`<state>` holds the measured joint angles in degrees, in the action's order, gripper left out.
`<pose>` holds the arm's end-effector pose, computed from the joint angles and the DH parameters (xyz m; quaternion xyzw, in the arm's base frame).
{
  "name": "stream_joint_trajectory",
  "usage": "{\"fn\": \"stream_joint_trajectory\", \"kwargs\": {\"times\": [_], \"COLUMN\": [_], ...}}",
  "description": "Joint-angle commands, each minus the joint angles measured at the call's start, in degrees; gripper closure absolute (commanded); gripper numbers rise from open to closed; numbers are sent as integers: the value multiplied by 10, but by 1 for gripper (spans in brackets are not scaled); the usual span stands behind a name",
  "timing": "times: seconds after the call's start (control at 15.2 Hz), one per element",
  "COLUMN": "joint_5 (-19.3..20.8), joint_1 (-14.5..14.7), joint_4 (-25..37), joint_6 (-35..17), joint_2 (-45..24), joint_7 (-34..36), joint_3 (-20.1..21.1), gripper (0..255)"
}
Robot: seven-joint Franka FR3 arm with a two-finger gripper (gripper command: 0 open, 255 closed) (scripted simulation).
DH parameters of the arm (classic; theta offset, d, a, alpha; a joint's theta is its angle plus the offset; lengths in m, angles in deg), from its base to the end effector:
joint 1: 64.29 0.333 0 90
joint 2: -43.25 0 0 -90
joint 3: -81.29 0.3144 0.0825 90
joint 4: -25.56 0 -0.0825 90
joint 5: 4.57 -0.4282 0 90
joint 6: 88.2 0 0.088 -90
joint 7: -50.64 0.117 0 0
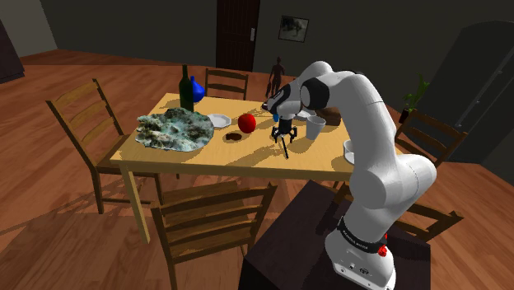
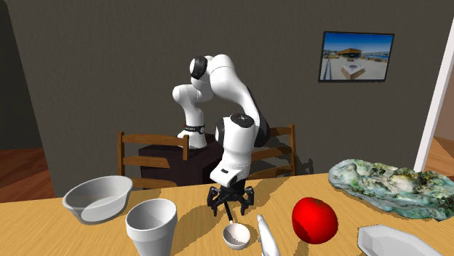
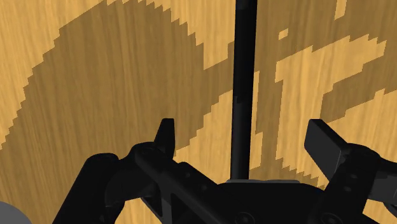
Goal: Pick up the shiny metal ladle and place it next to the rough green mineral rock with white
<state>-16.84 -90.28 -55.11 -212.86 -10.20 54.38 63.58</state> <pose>0.5653 -0.4804 0.1078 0.9071 -0.4146 -0.0703 0.0202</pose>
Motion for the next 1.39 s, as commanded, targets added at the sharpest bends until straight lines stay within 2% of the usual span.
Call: {"fn": "stream_joint_trajectory", "kwargs": {"times": [0.0, 0.07, 0.13, 0.73, 1.32], "joint_5": [0, 0, 0, 0, 9], "joint_1": [0, 0, 0, 0, 7], "joint_4": [0, 0, 0, 0, -12], "joint_6": [0, 0, 0, 0, 36], "joint_2": [0, 0, 0, 0, 48], "joint_7": [0, 0, 0, 0, 1], "joint_3": [0, 0, 0, 0, -10], "gripper": [0, 0, 255, 255, 255]}}
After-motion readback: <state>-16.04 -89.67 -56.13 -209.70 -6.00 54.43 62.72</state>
